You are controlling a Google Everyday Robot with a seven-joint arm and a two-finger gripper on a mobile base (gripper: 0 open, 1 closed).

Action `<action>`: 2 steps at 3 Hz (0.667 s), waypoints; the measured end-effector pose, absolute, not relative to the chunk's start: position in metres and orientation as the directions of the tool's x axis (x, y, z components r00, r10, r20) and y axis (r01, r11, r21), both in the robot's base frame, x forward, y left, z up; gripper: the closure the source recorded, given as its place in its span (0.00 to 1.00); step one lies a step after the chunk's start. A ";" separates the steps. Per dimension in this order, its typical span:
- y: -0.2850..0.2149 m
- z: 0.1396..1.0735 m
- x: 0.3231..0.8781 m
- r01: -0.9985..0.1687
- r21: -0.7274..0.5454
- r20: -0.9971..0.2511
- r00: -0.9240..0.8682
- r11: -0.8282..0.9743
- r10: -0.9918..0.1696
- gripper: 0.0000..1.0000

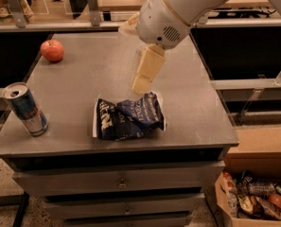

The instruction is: Move blue chip bag near redbull can

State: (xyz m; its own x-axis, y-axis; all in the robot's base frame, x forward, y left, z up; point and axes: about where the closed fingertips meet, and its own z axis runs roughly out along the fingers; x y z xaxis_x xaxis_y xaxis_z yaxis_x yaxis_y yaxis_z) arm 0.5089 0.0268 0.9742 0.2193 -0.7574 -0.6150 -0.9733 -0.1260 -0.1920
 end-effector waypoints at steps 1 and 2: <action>0.015 0.942 0.502 -0.980 -0.165 -0.552 0.183 -0.109 -0.814 0.00; 0.007 0.905 0.502 -0.984 -0.142 -0.459 0.160 -0.106 -0.874 0.00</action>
Offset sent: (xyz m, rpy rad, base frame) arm -0.0048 -0.0332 -0.1137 -0.3384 0.0407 -0.0810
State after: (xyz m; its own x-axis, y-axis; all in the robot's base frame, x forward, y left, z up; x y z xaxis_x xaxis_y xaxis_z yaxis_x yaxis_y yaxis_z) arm 0.5018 0.0068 0.9050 0.1601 -0.8740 -0.4587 -0.9843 -0.1060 -0.1415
